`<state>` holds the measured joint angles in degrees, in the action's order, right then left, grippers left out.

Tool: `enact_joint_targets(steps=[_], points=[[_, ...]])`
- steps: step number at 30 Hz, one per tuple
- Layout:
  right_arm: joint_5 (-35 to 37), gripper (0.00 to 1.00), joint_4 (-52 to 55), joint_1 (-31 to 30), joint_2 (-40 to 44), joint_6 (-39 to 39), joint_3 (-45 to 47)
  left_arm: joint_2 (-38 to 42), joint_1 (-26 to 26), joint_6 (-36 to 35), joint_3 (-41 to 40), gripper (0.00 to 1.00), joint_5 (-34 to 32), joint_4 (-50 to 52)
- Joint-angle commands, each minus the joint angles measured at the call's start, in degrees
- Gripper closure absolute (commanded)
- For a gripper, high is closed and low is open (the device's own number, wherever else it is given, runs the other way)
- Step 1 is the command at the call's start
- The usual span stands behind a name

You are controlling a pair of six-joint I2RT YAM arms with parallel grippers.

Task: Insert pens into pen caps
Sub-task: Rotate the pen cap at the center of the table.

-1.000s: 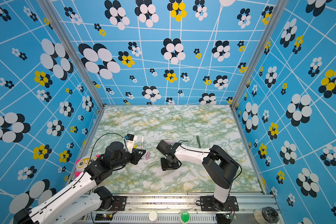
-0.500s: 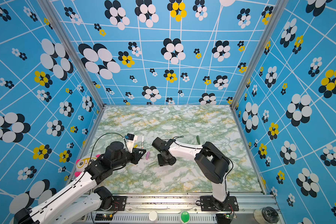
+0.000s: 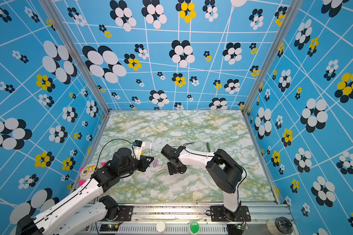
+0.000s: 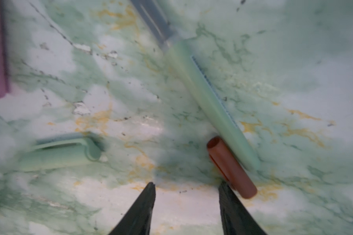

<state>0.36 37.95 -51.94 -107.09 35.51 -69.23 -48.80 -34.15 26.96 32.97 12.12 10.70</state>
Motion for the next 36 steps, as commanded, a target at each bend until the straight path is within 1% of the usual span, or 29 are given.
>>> enact_joint_targets(steps=[1, 6, 10, 20, 25, 29, 34, 36], points=[[1.0, 0.46, 1.6, 1.3, 0.9, -0.7, 1.5, -0.2, 0.4, -0.6, 1.0, 1.00, 0.8, -1.7], [0.9, 0.46, 0.7, 3.3, 0.9, -1.7, 1.2, 0.5, 0.4, -0.7, 0.8, 1.00, 0.5, -1.2], [0.6, 0.46, 0.0, 4.5, -0.6, -3.4, -1.3, 0.6, 0.4, -0.5, 0.8, 1.00, 0.5, -1.0], [0.7, 0.46, 0.0, 5.2, -5.7, -6.0, -7.0, 1.3, 0.4, -0.6, 1.0, 1.00, 0.0, 0.0], [3.9, 0.46, 1.2, 5.1, -6.7, -7.8, -7.7, 1.2, 0.4, -0.6, 1.0, 1.00, 0.2, -0.1], [7.1, 0.48, 2.5, 5.6, -7.3, -8.3, -8.0, 0.7, 0.4, -0.6, 1.1, 1.00, 0.4, -0.5], [7.6, 0.50, 2.7, 6.6, -8.0, -8.0, -8.4, 0.5, 0.4, -0.5, 1.1, 1.00, 0.5, -0.8], [7.6, 0.53, 2.7, 6.8, -8.3, -8.0, -8.8, 0.5, 0.4, -0.6, 1.1, 1.00, 0.5, -0.8]])
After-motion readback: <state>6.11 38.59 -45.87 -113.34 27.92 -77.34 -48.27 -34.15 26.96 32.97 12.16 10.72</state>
